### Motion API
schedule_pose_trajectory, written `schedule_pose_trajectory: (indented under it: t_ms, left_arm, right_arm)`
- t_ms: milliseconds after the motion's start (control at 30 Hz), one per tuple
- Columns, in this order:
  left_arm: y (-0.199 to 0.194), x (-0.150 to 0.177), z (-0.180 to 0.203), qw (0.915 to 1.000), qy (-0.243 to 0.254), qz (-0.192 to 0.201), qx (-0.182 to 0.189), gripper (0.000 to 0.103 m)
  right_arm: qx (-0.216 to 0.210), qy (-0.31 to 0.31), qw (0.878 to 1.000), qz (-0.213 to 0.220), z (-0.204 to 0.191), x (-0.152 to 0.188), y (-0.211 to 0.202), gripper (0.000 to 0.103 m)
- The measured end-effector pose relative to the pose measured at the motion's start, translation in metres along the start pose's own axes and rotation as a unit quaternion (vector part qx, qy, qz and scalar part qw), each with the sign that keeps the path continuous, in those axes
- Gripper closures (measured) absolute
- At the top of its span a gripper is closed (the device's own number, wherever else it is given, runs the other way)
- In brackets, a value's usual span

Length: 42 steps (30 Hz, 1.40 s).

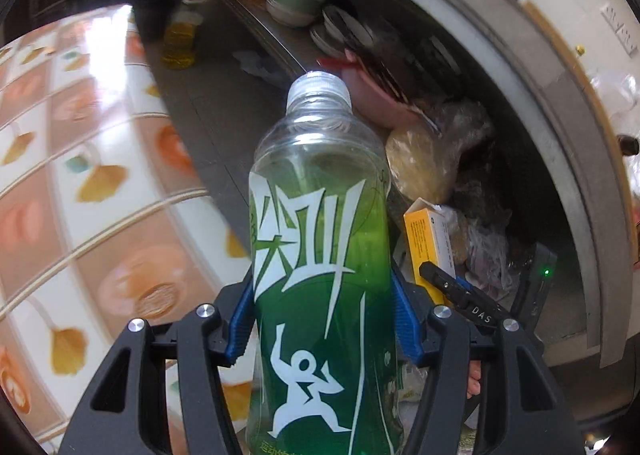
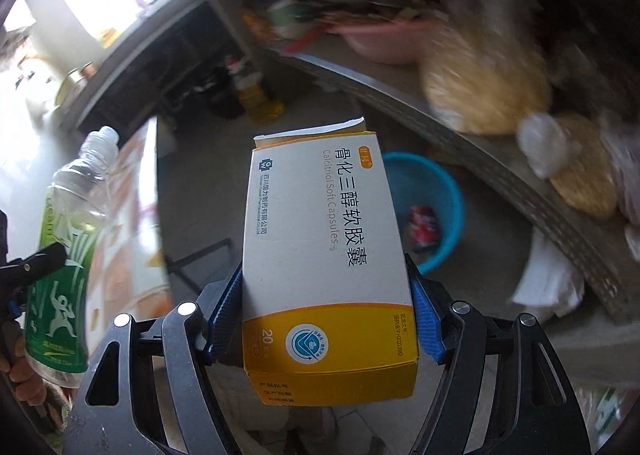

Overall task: Collect trash
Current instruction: 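Carry the green bottle and yellow-white box to the blue wastebasket with both grippers, then open both grippers over the wastebasket to drop the bottle and box, then move both tools back over the table toward the red snack bag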

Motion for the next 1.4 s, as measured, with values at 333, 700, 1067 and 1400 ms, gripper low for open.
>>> schedule_pose_trajectory:
  t_ms: [333, 700, 1067, 1400]
  left_arm:
    - [0.14, -0.002, 0.044, 0.9921, 0.03, -0.122, 0.0, 0.046]
    - [0.239, -0.032, 0.068, 0.9908, 0.083, -0.106, -0.014, 0.027]
    - [0.165, -0.02, 0.045, 0.9968, 0.052, -0.059, 0.009, 0.027]
    - [0.054, -0.003, 0.034, 0.9965, 0.079, 0.028, -0.001, 0.022]
  right_arm:
    - [0.04, 0.079, 0.994, -0.064, 0.073, 0.035, 0.052, 0.035]
    - [0.09, 0.038, 0.994, -0.048, 0.085, 0.012, 0.168, 0.015]
    - [0.118, 0.032, 0.991, -0.044, 0.094, 0.069, 0.115, 0.015]
    - [0.079, -0.02, 0.997, -0.003, 0.038, 0.044, 0.075, 0.013]
Point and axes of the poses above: each gripper's, at about its wrist camera, not at the fingertips, and y roughly the way its jaws point, z to its right, x to its underside, the point moved 3 cm from there along y, roughly the way its jaws point, and after that the axes turned 14 degrees about z, right-handed, at the moved point
